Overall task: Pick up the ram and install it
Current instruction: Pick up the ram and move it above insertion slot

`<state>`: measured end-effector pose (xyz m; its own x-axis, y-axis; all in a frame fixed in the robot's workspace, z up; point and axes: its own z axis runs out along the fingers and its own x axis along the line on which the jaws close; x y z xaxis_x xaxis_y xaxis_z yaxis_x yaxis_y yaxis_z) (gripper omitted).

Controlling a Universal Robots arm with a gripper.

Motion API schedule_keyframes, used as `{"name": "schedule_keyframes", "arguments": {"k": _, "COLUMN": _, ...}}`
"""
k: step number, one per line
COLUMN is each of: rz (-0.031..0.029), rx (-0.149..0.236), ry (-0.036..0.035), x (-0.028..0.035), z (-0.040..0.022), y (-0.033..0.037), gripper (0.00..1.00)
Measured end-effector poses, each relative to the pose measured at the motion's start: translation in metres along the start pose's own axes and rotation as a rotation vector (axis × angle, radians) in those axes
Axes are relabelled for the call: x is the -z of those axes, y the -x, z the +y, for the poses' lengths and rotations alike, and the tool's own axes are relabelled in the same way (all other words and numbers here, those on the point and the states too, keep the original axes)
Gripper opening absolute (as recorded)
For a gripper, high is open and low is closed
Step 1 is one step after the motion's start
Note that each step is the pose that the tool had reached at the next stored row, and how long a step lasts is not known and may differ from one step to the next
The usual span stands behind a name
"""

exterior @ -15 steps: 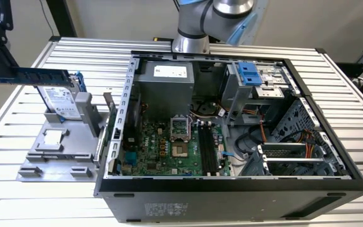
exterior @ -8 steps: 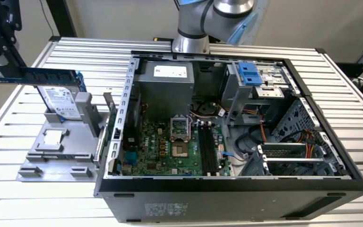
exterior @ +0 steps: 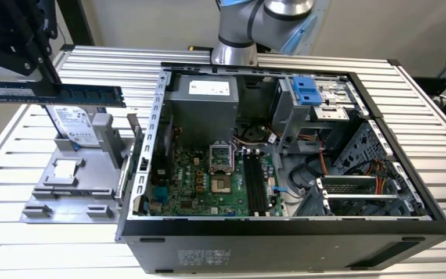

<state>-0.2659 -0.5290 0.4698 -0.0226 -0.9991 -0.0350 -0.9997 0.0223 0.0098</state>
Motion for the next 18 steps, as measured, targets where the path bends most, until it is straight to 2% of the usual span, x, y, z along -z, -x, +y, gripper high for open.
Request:
{"name": "schedule_keyframes", "arguments": {"k": 9, "rz": 0.0, "rx": 0.0, "ry": 0.0, "x": 0.0002, "z": -0.0271, "y": 0.0006, "gripper": 0.0}}
{"name": "schedule_keyframes", "arguments": {"k": 18, "rz": 0.0, "rx": 0.0, "ry": 0.0, "x": 0.0005, "z": -0.0505, "y": 0.0012, "gripper": 0.0}}
